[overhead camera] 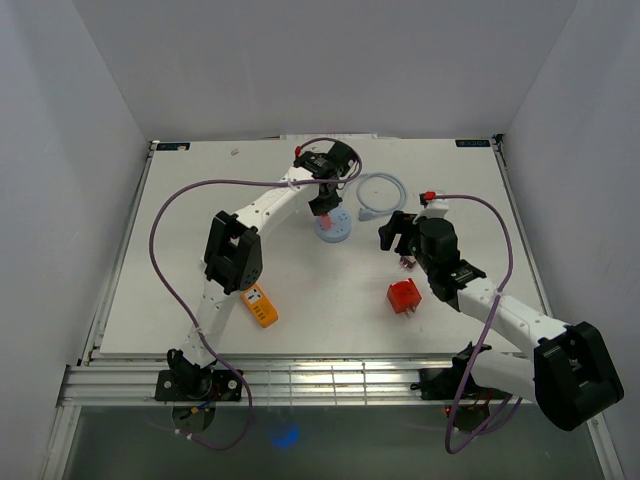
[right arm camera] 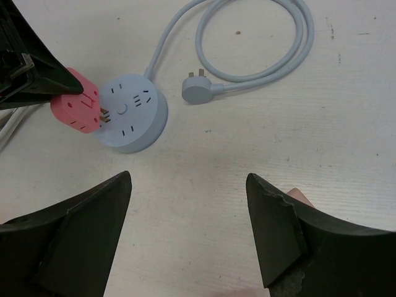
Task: Insert the plug
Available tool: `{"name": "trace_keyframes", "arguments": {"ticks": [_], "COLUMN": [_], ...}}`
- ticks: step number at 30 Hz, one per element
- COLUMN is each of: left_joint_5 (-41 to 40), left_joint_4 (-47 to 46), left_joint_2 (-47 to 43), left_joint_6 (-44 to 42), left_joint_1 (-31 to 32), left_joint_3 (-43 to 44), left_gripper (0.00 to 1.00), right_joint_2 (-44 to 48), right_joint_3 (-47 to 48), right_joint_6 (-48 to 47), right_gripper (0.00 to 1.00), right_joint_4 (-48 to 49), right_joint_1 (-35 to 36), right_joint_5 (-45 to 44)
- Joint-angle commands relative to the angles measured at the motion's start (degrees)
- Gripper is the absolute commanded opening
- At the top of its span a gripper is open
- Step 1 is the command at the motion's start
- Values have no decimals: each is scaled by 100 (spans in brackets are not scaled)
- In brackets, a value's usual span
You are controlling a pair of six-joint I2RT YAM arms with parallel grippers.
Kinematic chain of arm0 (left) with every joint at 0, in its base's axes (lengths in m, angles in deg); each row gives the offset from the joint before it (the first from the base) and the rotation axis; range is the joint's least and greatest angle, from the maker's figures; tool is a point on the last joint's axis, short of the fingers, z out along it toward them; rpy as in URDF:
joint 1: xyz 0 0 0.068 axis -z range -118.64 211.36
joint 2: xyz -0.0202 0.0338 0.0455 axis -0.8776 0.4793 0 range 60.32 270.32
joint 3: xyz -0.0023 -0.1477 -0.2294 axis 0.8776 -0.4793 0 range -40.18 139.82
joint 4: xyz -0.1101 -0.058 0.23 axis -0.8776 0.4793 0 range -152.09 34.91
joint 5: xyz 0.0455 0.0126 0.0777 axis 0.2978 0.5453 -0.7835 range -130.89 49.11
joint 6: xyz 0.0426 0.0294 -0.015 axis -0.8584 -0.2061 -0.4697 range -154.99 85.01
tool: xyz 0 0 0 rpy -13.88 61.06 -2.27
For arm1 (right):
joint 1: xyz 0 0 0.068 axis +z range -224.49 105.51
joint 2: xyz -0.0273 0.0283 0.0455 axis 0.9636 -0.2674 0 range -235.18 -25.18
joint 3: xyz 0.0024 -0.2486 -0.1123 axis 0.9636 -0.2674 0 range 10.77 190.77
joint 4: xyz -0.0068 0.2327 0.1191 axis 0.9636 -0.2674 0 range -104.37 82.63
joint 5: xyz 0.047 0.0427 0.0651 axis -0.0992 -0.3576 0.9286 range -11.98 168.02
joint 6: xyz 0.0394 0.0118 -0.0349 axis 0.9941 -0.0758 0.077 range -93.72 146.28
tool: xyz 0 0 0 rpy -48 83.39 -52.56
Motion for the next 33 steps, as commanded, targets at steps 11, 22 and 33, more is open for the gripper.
{"name": "trace_keyframes", "arguments": {"ticks": [11, 22, 33], "left_joint_5": [-329, -400, -365], "left_joint_4": [112, 121, -11], "left_joint_2": [286, 392, 409], "left_joint_6": [97, 89, 18], "left_joint_1": [193, 272, 281], "left_joint_3": [252, 384, 384], "left_gripper": [0, 0, 0], "right_joint_2": [-130, -709, -2929], "right_joint_3": [66, 434, 2086], "right_joint_6": [11, 46, 828], "right_gripper": [80, 77, 62], "right_joint_4": [140, 17, 157], "right_joint_1": [-43, -131, -1247], "right_joint_5": [20, 143, 3190]}}
